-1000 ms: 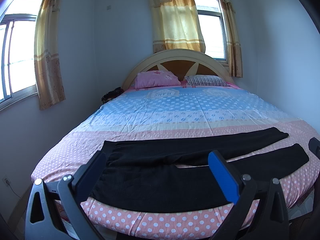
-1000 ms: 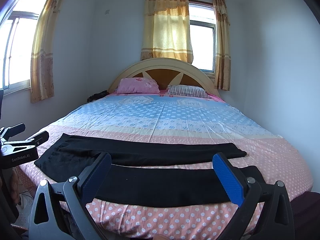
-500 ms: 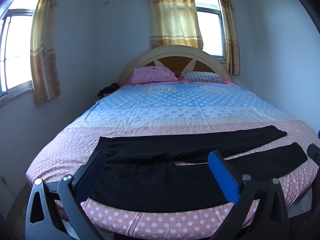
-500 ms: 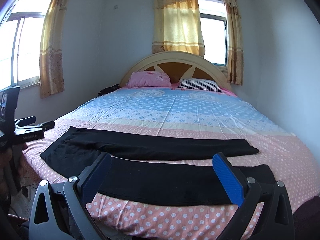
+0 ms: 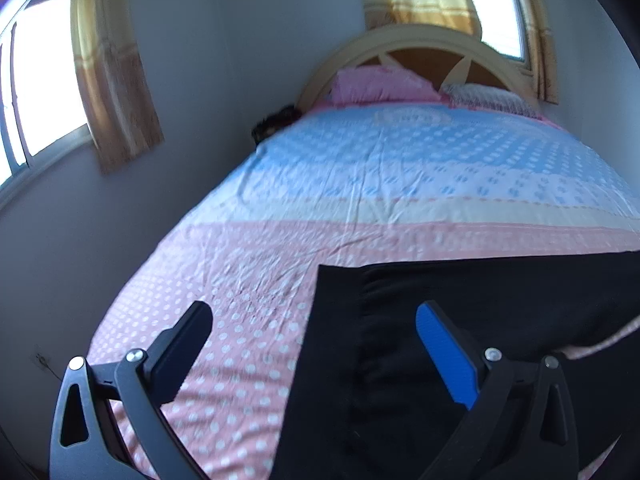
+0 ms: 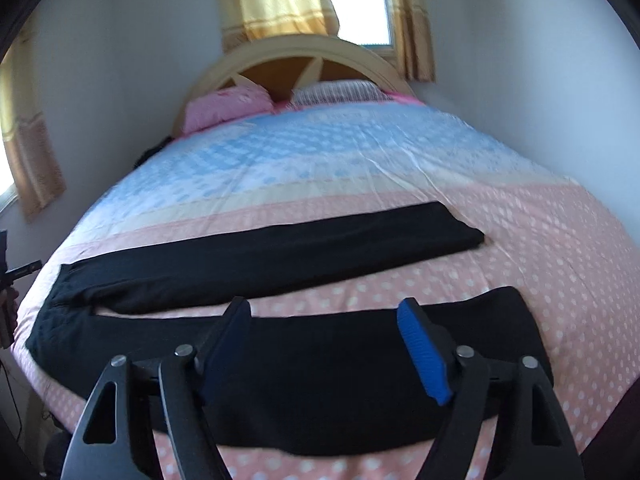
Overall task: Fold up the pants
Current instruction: 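Lower both grippers onto the pant leg hems and close them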
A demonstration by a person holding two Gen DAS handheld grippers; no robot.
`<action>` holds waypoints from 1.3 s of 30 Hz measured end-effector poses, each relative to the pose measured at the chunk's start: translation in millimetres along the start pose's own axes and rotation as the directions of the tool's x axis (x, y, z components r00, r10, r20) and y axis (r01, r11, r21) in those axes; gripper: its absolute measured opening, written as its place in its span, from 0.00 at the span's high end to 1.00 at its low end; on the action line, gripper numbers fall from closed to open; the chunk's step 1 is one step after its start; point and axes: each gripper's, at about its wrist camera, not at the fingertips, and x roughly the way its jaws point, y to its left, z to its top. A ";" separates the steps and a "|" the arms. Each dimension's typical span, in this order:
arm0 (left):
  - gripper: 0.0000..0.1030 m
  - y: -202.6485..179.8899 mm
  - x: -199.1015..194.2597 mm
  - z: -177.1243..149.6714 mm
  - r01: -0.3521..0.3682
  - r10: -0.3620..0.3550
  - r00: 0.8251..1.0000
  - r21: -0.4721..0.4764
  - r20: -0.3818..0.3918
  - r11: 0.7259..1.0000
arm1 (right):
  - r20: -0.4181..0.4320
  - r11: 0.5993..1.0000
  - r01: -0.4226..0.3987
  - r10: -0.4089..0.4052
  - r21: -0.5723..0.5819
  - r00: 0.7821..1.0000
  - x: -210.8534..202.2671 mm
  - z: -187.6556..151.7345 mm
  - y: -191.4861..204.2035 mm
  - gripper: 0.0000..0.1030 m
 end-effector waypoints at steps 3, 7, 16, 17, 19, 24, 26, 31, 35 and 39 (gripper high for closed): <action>0.00 9.5 45.2 10.4 0.042 -0.044 0.996 -0.022 -0.073 0.999 | -0.016 0.998 0.059 -0.059 0.016 0.998 16.4 18.0 -20.9 0.26; 0.11 10.6 85.6 23.8 0.102 -0.108 0.985 -0.055 -0.132 0.993 | -0.024 0.994 0.109 -0.108 0.033 0.994 29.4 36.4 -41.3 0.26; 0.46 14.6 148.4 34.5 0.242 -0.265 0.938 -0.126 -0.223 0.962 | -0.063 0.990 0.137 -0.135 0.022 0.989 62.2 51.3 -55.7 0.26; 0.48 14.2 152.2 34.3 0.255 -0.281 0.931 -0.138 -0.232 0.957 | -0.073 0.990 0.136 -0.134 0.029 0.988 67.1 51.7 -58.1 0.26; 0.48 10.9 155.4 31.6 0.272 -0.299 0.922 -0.140 -0.245 0.952 | -0.086 0.990 0.133 -0.129 0.049 0.988 74.5 52.6 -63.6 0.26; 0.50 -1.5 163.3 21.1 0.293 -0.313 0.912 -0.112 -0.266 0.949 | -0.103 0.986 0.157 -0.150 0.063 0.983 88.5 55.5 -74.6 0.26; 0.51 -3.7 161.6 18.4 0.286 -0.298 0.919 -0.083 -0.258 0.955 | -0.111 0.984 0.160 -0.150 0.081 0.982 93.5 58.3 -81.5 0.26; 0.62 -1.2 158.8 18.9 0.302 -0.307 0.919 -0.060 -0.247 0.951 | -0.126 0.977 0.167 -0.151 0.130 0.981 102.9 66.7 -98.3 0.26; 0.68 2.7 160.3 20.0 0.316 -0.323 0.916 -0.068 -0.237 0.946 | -0.152 0.967 0.201 -0.177 0.157 0.972 115.9 76.2 -117.5 0.26; 0.79 3.4 157.3 20.8 0.325 -0.334 0.918 -0.077 -0.214 0.943 | -0.182 0.953 0.242 -0.209 0.181 0.961 134.1 90.3 -144.3 0.26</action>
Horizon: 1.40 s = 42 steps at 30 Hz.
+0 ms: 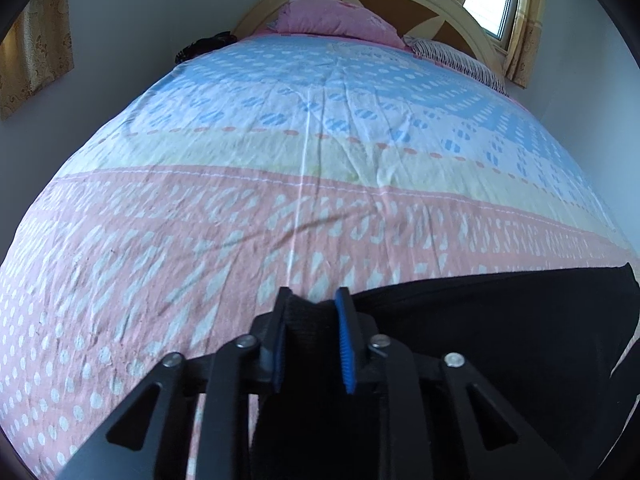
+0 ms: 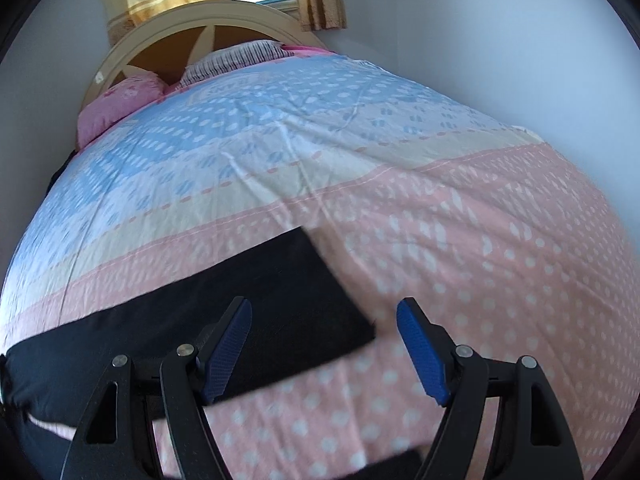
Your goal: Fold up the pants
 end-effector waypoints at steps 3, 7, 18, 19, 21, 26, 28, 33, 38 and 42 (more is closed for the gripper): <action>0.79 1.3 0.1 -0.5 0.007 -0.007 1.000 -0.002 0.003 1.000 | -0.038 1.000 0.004 -0.003 0.018 0.999 20.4 16.4 -9.8 0.26; 0.73 -0.2 4.1 0.4 -0.012 0.012 1.000 -0.006 -0.010 1.000 | -0.083 0.998 -0.039 0.043 0.051 0.996 49.9 36.0 -13.2 0.26; 0.57 -9.0 8.0 1.9 -0.062 0.062 0.998 0.033 -0.022 0.998 | -0.169 0.987 -0.153 0.160 0.050 0.973 101.2 49.4 12.9 0.54; 0.58 -9.5 7.9 2.2 -0.058 0.059 0.998 0.034 -0.022 0.998 | -0.174 0.991 -0.136 0.137 0.016 0.975 101.4 48.4 18.0 0.68; 0.69 -10.8 7.0 2.5 -0.046 0.047 0.999 0.040 -0.023 0.998 | -0.166 0.989 -0.148 0.147 0.009 0.975 98.0 48.1 17.8 0.91; 0.86 -16.0 -2.3 5.6 -0.025 0.025 1.000 0.056 -0.002 0.998 | -0.076 0.982 -0.190 0.189 -0.011 0.979 61.0 46.1 13.9 0.95; 0.87 -16.0 -13.8 8.3 -0.013 0.011 0.999 0.053 0.033 0.999 | -0.046 0.980 -0.195 0.194 -0.022 0.980 41.7 42.4 11.8 0.95; 0.87 -10.0 -43.6 11.9 0.019 -0.025 0.994 0.054 0.104 0.998 | 0.016 0.977 -0.206 0.208 -0.057 0.978 -5.5 27.3 2.8 0.95; 0.87 -4.4 -71.0 5.8 0.092 -0.100 0.980 0.057 0.172 0.994 | 0.058 0.971 -0.237 0.239 -0.040 0.969 -40.6 8.5 -18.1 0.95; 0.87 -4.8 -85.7 -2.4 0.113 -0.123 0.971 0.058 0.206 0.992 | 0.092 0.967 -0.254 0.255 -0.026 0.963 -67.3 -11.9 -34.9 0.95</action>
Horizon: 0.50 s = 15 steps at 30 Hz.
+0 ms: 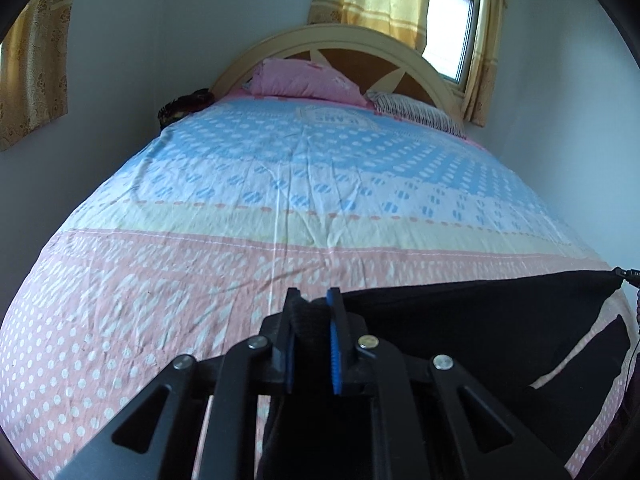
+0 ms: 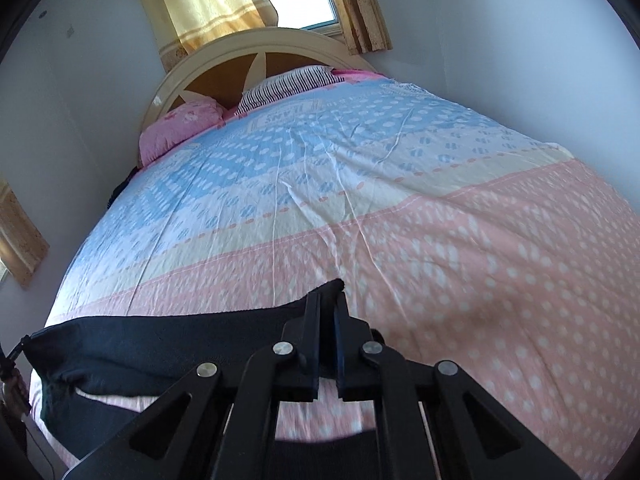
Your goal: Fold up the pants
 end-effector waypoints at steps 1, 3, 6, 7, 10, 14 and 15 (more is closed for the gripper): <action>0.87 0.4 -5.1 -1.7 0.005 -0.005 1.000 0.000 0.011 1.000 | 0.004 1.000 -0.002 0.002 0.004 1.000 -5.6 -3.4 -2.6 0.95; 0.87 2.2 -14.0 -4.8 0.018 -0.017 0.999 -0.004 0.027 1.000 | 0.014 1.000 -0.008 0.008 0.013 1.000 -19.8 -13.3 -8.5 0.95; 0.87 5.9 -29.3 -11.8 0.039 -0.038 0.998 -0.020 0.056 0.999 | 0.021 1.000 -0.016 0.015 0.025 1.000 -35.3 -27.5 -14.8 0.95; 0.87 7.2 -35.9 -15.4 0.048 -0.047 0.997 -0.022 0.068 0.999 | 0.022 0.999 -0.018 0.017 0.028 1.000 -40.4 -32.6 -17.3 0.95; 0.87 8.9 -51.4 -26.7 0.066 -0.064 0.994 -0.023 0.085 0.998 | 0.018 0.999 -0.017 0.017 0.032 1.000 -50.1 -47.4 -24.8 0.95; 0.87 13.3 -67.5 -49.0 0.085 -0.083 0.993 -0.021 0.089 0.996 | -0.010 0.999 -0.008 0.008 0.041 1.000 -55.7 -73.5 -34.5 0.95; 0.87 14.7 -70.9 -57.4 0.091 -0.089 0.992 -0.020 0.085 0.996 | -0.015 0.999 -0.005 0.006 0.043 1.000 -56.1 -78.2 -37.2 0.95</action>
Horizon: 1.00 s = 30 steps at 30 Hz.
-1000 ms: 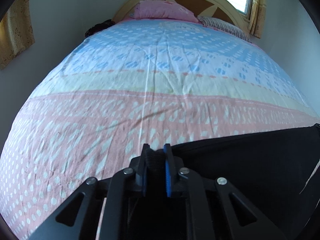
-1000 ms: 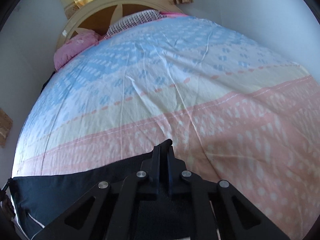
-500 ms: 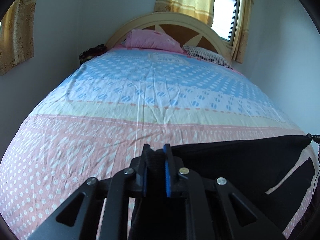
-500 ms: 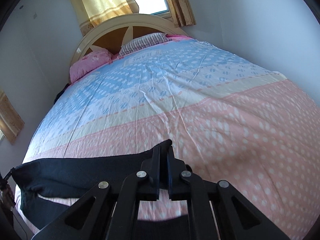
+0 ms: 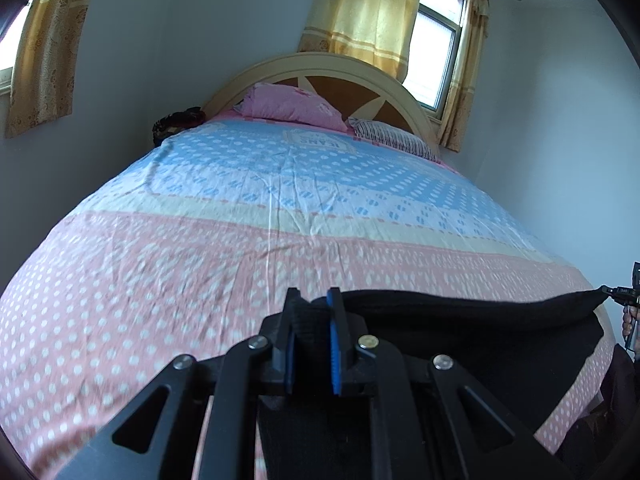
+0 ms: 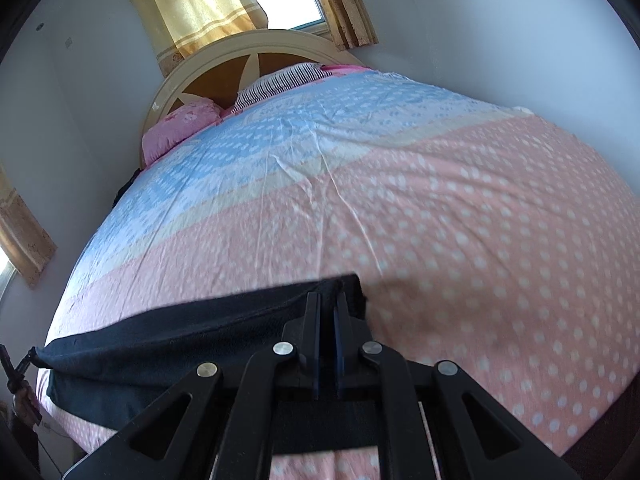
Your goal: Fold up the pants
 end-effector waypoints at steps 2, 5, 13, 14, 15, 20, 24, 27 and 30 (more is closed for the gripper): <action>0.87 1.3 -4.6 -15.0 0.007 -0.007 1.000 -0.004 -0.015 1.000 | -0.025 1.000 0.005 -0.005 0.004 1.000 2.2 -12.6 -6.0 0.95; 0.87 2.6 -6.9 -37.8 0.002 -0.002 0.999 0.003 -0.047 1.000 | -0.041 0.999 0.018 -0.016 0.030 0.999 3.2 -26.2 -16.3 0.95; 0.80 1.9 -6.6 -72.2 -0.035 0.037 0.997 0.023 -0.075 0.999 | 0.058 0.979 0.184 -0.179 -0.092 0.982 -42.1 -34.7 12.8 0.55; 0.79 2.3 -8.3 -71.8 -0.034 0.036 0.997 0.021 -0.072 0.999 | 0.087 0.975 0.192 -0.182 -0.115 0.979 -50.8 -34.1 23.9 0.55; 0.79 2.9 -10.0 -72.5 -0.033 0.035 0.997 0.025 -0.070 0.999 | 0.110 0.974 0.179 -0.164 -0.142 0.980 -58.6 -34.0 37.2 0.55; 0.81 -0.9 -15.1 -75.7 -0.028 0.033 0.997 0.072 -0.066 0.997 | 0.016 0.908 -0.048 0.060 -0.417 0.998 -48.6 -58.2 148.5 0.55; 0.82 -3.1 -14.8 -77.6 -0.035 0.040 0.997 0.089 -0.061 0.995 | -0.145 0.749 -0.204 0.145 -0.630 0.979 -2.4 -102.5 240.8 0.55; 0.82 -6.5 -13.5 -78.2 -0.043 0.050 0.997 0.106 -0.059 0.993 | -0.213 0.668 -0.253 0.142 -0.700 0.967 27.5 -120.3 278.4 0.55; 0.82 -8.4 -14.1 -78.4 -0.049 0.058 0.996 0.137 -0.063 0.989 | -0.300 0.632 -0.310 0.126 -0.710 0.945 52.3 -125.8 297.0 0.55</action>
